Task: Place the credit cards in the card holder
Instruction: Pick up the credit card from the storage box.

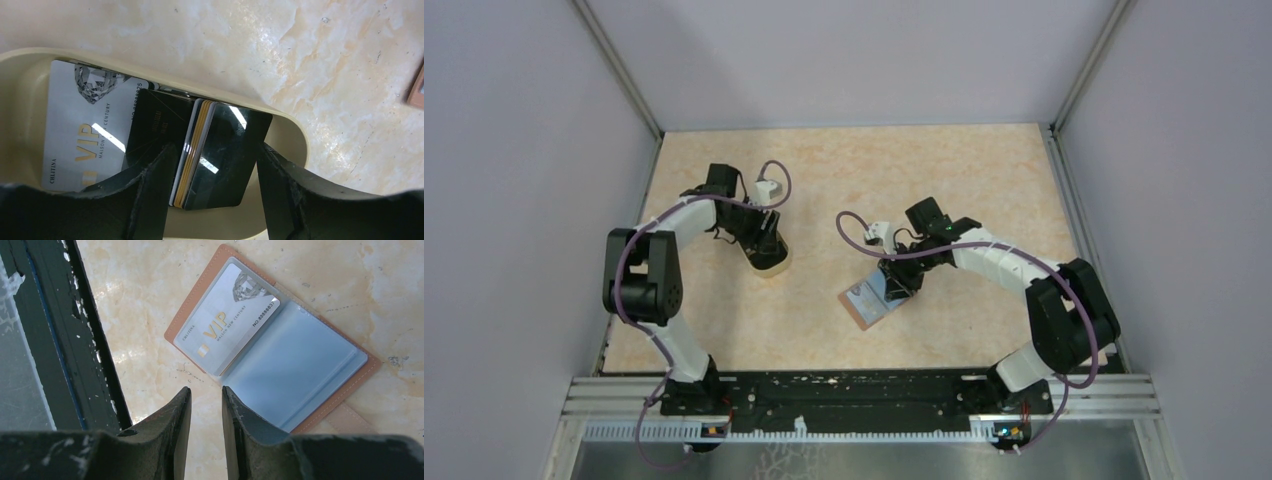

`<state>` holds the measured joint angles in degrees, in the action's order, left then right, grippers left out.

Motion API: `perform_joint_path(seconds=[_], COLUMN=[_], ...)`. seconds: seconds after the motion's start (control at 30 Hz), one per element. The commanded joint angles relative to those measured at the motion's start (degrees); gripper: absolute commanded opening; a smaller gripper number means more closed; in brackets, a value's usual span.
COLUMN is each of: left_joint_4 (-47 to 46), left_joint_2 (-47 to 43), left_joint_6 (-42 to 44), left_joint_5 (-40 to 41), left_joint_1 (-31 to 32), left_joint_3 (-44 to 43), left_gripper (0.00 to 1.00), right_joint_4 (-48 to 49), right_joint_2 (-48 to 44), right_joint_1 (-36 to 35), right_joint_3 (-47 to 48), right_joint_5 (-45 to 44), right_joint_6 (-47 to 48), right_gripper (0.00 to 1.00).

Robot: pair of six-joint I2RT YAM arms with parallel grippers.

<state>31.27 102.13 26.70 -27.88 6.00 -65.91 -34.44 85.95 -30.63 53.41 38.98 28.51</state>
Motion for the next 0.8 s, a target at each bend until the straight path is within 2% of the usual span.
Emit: perform_joint_path(seconds=[0.0,0.53,0.77], left_joint_4=[1.8,4.8,3.6], left_joint_2=[0.9,-2.5,-5.8], left_joint_6=[1.2,-9.8,-11.3], left_joint_5=[0.4,-3.0,-5.4], left_joint_1=[1.1,3.0,3.0], left_joint_3=[0.7,-0.6,0.9], left_gripper=[0.66,0.47,0.44], right_joint_4=[-0.1,0.0,-0.1], right_joint_2=[-0.3,-0.4,-0.4], right_joint_1=[-0.5,-0.5,-0.6], right_joint_3=[2.9,2.9,2.9], right_joint_5=[1.0,1.2,1.3], right_joint_6=[1.0,1.0,0.9], right_gripper=[0.29,0.29,0.29])
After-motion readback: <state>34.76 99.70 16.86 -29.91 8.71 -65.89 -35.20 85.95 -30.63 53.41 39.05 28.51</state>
